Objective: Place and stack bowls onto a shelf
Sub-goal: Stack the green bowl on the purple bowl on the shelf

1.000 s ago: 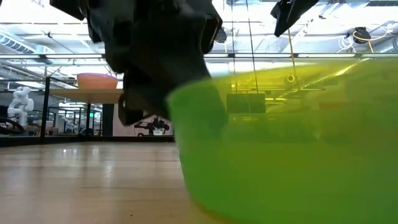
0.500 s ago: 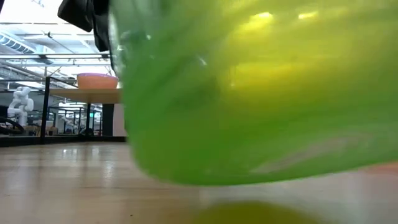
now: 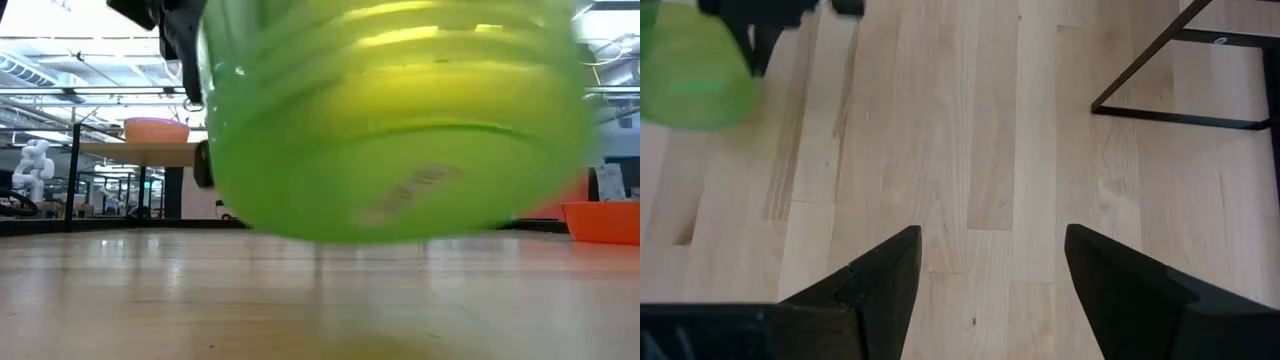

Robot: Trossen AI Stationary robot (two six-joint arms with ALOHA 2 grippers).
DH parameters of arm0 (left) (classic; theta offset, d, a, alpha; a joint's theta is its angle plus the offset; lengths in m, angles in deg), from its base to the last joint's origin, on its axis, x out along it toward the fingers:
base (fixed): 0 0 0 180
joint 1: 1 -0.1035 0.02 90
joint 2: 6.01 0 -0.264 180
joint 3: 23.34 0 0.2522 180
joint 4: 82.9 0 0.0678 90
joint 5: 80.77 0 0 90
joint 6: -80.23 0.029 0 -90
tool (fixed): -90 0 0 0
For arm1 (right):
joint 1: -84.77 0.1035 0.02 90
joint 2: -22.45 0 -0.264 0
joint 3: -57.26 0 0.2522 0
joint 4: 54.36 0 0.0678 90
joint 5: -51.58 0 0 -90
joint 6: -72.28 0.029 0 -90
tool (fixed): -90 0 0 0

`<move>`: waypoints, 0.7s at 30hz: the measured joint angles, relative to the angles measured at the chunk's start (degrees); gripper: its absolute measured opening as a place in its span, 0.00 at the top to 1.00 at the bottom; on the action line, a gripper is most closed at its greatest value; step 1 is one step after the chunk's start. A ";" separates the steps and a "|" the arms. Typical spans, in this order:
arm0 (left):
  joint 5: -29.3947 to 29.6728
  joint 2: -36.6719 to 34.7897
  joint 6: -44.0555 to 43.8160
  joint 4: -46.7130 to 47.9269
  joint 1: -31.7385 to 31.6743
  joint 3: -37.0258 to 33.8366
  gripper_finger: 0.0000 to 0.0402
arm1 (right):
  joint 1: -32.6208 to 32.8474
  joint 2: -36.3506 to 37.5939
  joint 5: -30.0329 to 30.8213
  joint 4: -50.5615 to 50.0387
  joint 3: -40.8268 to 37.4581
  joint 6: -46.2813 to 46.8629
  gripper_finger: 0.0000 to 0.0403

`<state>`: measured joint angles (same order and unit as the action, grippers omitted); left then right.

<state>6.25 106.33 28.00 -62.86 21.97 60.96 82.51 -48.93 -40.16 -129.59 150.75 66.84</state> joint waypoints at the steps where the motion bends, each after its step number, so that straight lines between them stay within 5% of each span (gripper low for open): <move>1: -0.05 -1.29 -0.16 2.44 -0.51 0.00 0.99 | 0.00 0.00 0.00 -0.10 -0.02 0.00 0.40; 8: 1.19 -13.21 -6.39 16.43 -5.74 -0.02 0.99 | 0.00 0.00 0.00 -0.05 -0.02 -1.93 0.40; 21: 19.99 -41.50 -5.12 41.60 -11.59 0.06 0.99 | -0.01 0.00 0.14 0.62 -0.01 -4.16 0.40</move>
<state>26.23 64.83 22.88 -21.26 10.38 61.02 82.50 -48.93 -40.01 -128.97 150.74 62.69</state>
